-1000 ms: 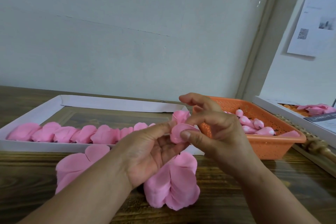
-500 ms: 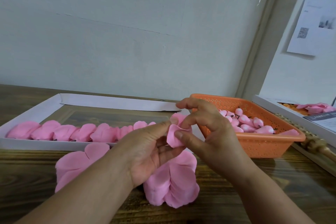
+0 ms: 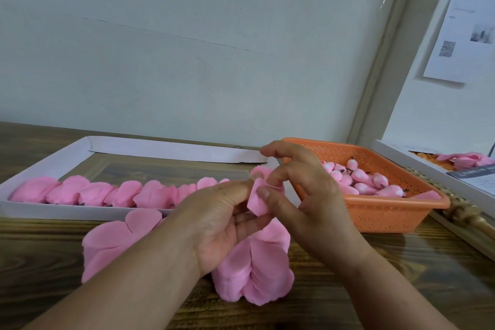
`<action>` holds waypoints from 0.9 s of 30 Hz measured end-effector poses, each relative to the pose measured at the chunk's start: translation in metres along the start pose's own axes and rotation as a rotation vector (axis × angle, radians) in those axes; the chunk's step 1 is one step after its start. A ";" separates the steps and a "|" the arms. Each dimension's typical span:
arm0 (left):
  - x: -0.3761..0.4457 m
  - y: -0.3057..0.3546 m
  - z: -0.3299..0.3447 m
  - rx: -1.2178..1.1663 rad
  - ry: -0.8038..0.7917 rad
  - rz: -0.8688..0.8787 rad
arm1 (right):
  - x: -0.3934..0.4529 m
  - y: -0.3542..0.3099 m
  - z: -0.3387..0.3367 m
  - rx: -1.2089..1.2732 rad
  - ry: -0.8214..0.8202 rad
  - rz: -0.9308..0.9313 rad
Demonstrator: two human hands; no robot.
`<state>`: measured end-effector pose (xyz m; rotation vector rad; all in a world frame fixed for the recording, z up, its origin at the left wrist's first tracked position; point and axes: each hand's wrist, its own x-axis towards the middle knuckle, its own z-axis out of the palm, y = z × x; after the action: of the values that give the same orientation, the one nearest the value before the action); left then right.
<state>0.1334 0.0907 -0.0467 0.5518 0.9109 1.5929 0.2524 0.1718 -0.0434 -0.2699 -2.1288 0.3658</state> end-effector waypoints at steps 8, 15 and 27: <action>-0.001 0.000 0.001 -0.010 0.007 -0.006 | 0.000 0.001 0.007 0.038 0.075 0.024; 0.000 0.000 0.001 0.046 -0.023 0.047 | 0.000 0.004 0.006 0.059 0.071 0.064; -0.003 0.008 0.001 -0.092 -0.065 0.031 | 0.005 0.005 -0.006 0.480 0.269 0.132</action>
<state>0.1301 0.0878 -0.0397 0.5524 0.7804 1.6268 0.2549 0.1786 -0.0387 -0.1680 -1.7042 0.8514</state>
